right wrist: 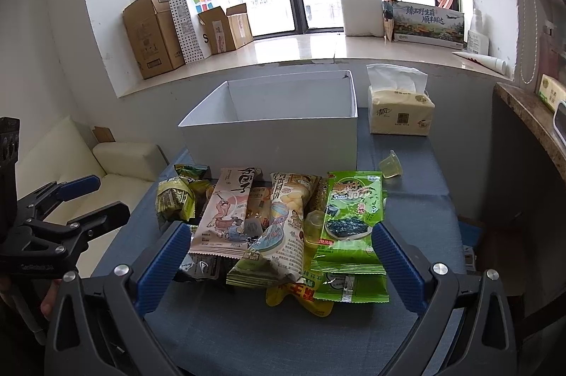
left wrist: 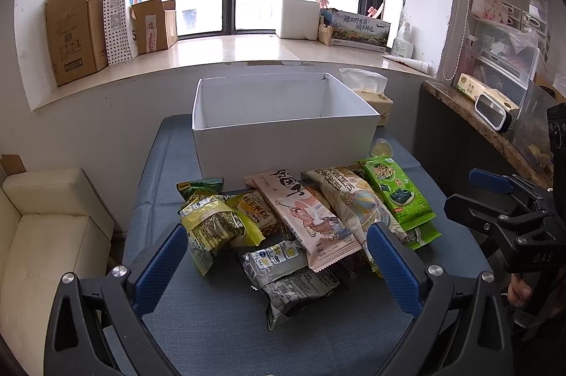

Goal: Organize snacks

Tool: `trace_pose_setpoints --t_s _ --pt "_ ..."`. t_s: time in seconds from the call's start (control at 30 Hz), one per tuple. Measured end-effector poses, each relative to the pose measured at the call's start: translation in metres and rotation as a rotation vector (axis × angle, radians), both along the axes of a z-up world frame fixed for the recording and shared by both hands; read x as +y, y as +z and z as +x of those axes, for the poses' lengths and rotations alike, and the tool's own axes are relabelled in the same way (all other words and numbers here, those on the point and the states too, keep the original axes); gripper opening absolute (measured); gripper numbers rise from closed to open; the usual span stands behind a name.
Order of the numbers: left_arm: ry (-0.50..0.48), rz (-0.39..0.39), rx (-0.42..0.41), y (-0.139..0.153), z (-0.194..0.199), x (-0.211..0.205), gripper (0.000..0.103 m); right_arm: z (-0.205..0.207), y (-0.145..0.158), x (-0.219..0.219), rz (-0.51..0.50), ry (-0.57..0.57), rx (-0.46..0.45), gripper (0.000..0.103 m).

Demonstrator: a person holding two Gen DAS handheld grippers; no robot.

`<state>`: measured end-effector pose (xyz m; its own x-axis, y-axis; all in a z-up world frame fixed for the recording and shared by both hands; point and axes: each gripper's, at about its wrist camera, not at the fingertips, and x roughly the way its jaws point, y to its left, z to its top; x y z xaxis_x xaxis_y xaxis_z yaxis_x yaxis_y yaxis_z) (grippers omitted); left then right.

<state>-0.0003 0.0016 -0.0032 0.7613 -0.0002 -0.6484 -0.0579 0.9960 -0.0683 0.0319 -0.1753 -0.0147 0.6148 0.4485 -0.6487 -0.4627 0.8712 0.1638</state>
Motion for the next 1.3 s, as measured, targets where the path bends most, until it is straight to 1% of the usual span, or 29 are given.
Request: trace_pose_setpoints --t_s 0.5,0.83,1.3 --pt "-0.009 -0.002 -0.003 0.0005 -0.0008 -0.0022 0.103 -0.0002 -0.0031 0.0010 0.001 0.000 0.009 0.103" --pt "-0.011 0.011 -0.002 -0.0004 -0.0002 -0.0046 0.103 -0.0001 -0.0048 0.0011 0.003 0.000 0.016 0.103" --pt "-0.018 0.003 0.001 -0.0010 -0.0003 -0.0045 0.103 -0.0003 -0.0073 0.0036 0.005 0.009 0.022 0.103"
